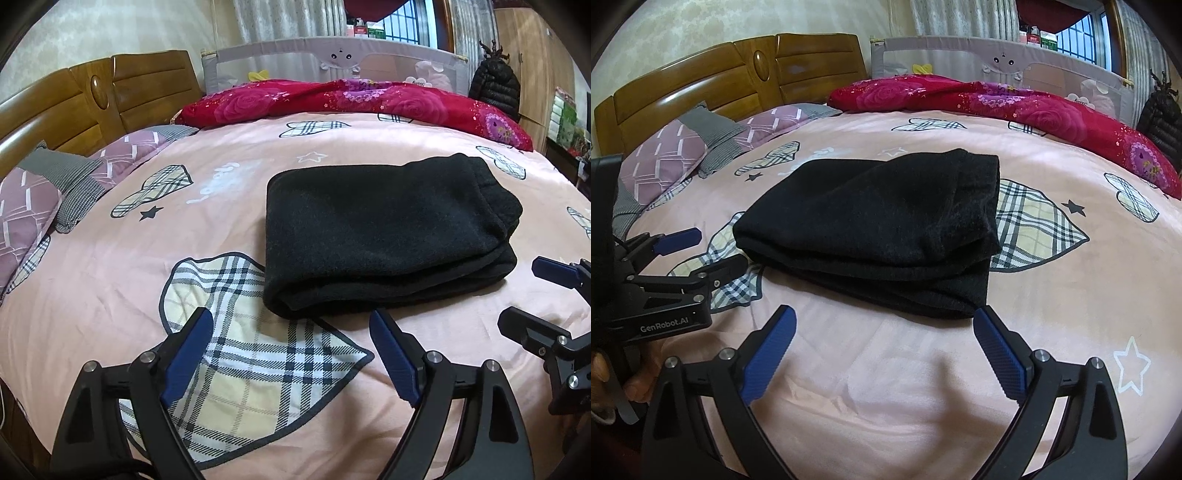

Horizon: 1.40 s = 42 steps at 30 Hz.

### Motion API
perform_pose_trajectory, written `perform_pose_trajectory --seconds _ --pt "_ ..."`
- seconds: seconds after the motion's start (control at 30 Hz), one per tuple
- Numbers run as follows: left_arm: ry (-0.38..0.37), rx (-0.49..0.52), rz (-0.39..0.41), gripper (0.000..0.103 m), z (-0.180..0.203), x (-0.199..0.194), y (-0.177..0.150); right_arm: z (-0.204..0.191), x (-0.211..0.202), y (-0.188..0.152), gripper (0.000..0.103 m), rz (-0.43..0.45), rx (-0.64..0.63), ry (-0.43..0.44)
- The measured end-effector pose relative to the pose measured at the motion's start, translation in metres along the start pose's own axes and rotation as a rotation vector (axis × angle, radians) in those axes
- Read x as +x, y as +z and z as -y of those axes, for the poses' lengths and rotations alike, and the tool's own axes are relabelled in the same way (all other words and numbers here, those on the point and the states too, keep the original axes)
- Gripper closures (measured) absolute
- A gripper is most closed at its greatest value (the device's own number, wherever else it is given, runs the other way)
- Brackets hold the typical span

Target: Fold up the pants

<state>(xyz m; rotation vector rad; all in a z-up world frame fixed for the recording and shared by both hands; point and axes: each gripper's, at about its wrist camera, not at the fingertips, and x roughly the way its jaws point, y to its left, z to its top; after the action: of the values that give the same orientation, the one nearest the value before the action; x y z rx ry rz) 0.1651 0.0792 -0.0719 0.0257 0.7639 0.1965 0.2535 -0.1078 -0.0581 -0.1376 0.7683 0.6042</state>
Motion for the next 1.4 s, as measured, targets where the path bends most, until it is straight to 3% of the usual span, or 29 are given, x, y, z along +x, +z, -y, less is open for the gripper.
perform_pose_trajectory --seconds 0.87,1.4 --pt "0.031 0.004 0.027 0.014 0.0001 -0.0003 0.0004 -0.0075 0.0016 -0.0002 0.006 0.0 0.0 0.008" --pt "0.005 -0.006 -0.016 0.013 -0.0045 0.0075 0.0045 -0.0058 0.0054 0.0032 0.006 -0.013 0.001 0.026"
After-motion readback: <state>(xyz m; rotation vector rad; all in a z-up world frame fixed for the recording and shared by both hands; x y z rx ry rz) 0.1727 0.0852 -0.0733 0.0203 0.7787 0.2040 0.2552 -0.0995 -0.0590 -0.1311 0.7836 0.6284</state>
